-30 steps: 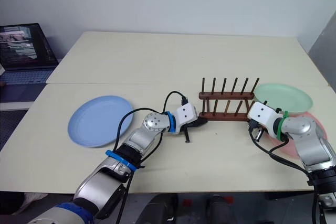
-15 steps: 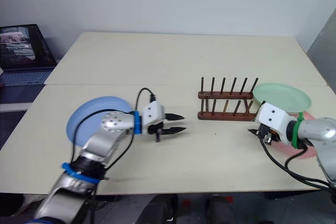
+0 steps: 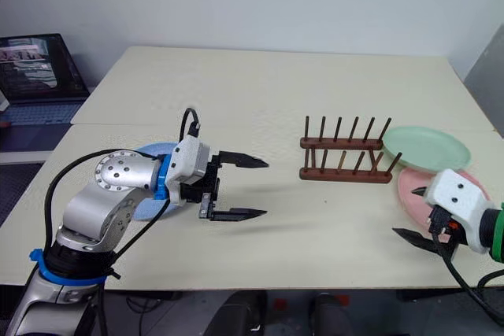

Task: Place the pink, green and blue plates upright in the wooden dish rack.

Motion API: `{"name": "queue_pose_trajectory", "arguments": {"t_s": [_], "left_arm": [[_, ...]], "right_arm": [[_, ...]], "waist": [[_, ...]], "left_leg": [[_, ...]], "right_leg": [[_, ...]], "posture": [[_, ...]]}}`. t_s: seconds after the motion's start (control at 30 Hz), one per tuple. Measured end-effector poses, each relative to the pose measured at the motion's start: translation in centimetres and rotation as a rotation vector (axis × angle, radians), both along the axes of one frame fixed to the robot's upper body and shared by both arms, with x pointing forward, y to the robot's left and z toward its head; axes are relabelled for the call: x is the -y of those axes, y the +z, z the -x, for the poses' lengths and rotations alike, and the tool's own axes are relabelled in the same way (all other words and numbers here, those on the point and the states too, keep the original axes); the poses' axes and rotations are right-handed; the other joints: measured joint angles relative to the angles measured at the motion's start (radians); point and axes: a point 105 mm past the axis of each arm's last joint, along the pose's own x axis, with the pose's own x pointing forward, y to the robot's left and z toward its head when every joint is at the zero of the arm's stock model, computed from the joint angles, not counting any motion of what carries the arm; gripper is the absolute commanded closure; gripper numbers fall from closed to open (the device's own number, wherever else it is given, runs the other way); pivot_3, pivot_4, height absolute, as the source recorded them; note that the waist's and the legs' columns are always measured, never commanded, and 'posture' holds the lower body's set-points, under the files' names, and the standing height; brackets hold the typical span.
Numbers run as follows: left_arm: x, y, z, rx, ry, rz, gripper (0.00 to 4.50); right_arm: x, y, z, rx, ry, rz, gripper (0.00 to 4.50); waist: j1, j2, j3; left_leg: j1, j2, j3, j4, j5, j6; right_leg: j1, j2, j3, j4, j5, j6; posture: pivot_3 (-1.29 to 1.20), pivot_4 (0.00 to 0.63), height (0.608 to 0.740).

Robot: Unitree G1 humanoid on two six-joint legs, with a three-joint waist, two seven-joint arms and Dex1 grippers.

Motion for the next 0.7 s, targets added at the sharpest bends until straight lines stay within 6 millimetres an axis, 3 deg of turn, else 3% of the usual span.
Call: {"name": "queue_pose_trajectory", "arguments": {"t_s": [0.1, 0.3, 0.6, 0.7], "left_arm": [[1.1, 0.7, 0.3, 0.025, -0.058, 0.013, 0.02], [3.0, 1.3, 1.2, 0.083, -0.177, 0.027, 0.02], [4.2, 1.8, 1.5, 0.113, -0.232, 0.058, 0.02], [4.3, 1.7, 1.5, 0.112, -0.234, 0.06, 0.0]], "right_arm": [[1.3, -1.1, -0.3, 0.038, -0.116, 0.05, 0.0], [1.6, -4.1, -2.0, 0.07, -0.213, 0.055, 0.0], [3.3, -6.0, -3.9, 0.048, -0.303, 0.074, 0.0], [3.4, -6.4, -3.9, 0.032, -0.31, 0.069, 0.86]], "waist": [[-0.001, 0.0, 0.0], [-0.003, -0.001, 0.0], [-0.002, -0.001, 0.0], [-0.002, -0.001, 0.0]], "left_leg": [[0.001, 0.0, 0.0, 0.0, 0.0, 0.0], [0.001, 0.0, 0.002, 0.001, 0.0, 0.0], [0.001, 0.0, 0.001, 0.0, 0.0, 0.0], [0.001, 0.0, 0.001, 0.0, 0.0, 0.0]], "right_leg": [[0.0, 0.0, 0.0, 0.001, 0.0, 0.0], [0.0, 0.001, 0.001, 0.001, 0.0, 0.001], [0.0, 0.002, 0.001, 0.001, 0.002, 0.004], [0.0, 0.002, 0.001, 0.001, 0.002, 0.004]], "posture": [[0.0, 0.15, 0.74], [0.0, 0.15, 0.74], [0.0, 0.15, 0.74], [0.0, 0.15, 0.74]]}}
